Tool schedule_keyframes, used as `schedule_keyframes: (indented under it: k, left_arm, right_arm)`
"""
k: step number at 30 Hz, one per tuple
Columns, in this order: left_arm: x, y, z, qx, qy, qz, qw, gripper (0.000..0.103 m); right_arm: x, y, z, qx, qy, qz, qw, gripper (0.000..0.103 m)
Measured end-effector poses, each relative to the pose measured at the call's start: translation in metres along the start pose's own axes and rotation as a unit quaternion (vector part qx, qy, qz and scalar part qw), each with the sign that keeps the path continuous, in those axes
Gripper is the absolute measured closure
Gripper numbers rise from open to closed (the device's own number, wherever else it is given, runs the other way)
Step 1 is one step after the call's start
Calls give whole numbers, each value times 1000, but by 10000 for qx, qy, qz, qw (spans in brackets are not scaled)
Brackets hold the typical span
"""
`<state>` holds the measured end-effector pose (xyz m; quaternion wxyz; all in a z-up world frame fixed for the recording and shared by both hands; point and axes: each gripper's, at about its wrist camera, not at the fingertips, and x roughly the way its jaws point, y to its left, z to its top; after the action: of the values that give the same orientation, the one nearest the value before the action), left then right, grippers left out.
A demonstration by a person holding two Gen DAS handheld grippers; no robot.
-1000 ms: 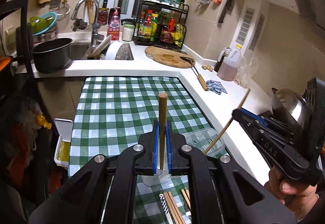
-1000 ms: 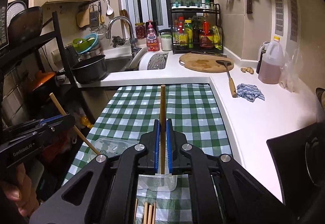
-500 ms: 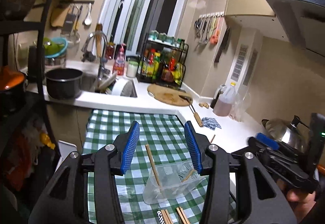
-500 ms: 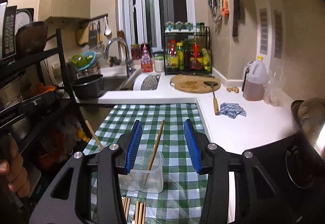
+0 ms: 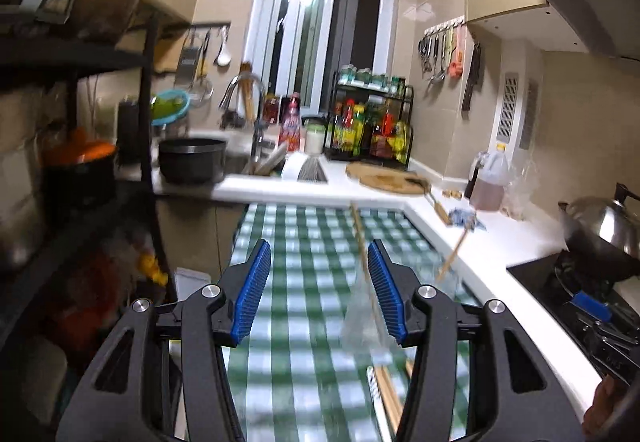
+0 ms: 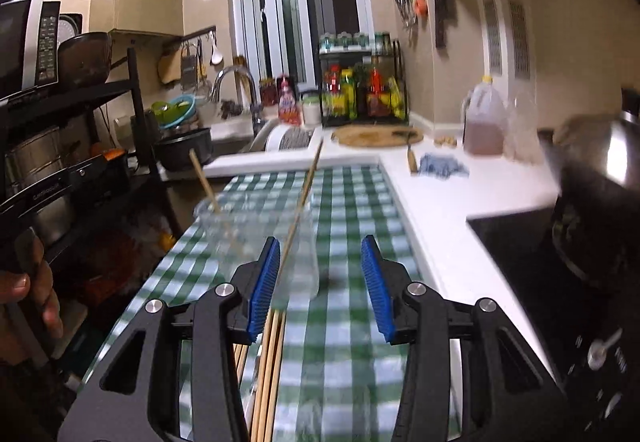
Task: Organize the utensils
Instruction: 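Move both open tools back down to the utensils on the cloth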
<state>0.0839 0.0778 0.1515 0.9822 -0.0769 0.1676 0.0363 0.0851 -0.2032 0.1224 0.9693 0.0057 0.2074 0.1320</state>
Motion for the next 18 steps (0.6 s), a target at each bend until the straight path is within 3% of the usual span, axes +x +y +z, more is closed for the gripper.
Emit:
schedule_keyframes:
  k: [3,6,9,11,14,18]
  left_arm:
    - [-12,2,-34,-37,364,22,9993,55]
    - [-21,0,-69,-83,705,-40,9975,60]
    - [-21,-3,-106,-158,1123,-138,9935,75]
    - [-19,-8,-123,-155,1321,-239,9908,85]
    - [-9,-16,-147,-154,1660,-436,9850,92]
    - [2,-27,-166,-41,1954,-601,9789,92]
  right_arm:
    - [0,-2,-29,183,402,160,9989,63]
    - [4,-3,-60,400,845,357,9950,79]
    - [19,0,-88,544,1443,555,9865,95]
    - [29,5,-103,611,1734,673,9807,96]
    - [38,18,-123,417,2027,730,9756,96]
    - [47,28,-143,383,2388,825,9668,96]
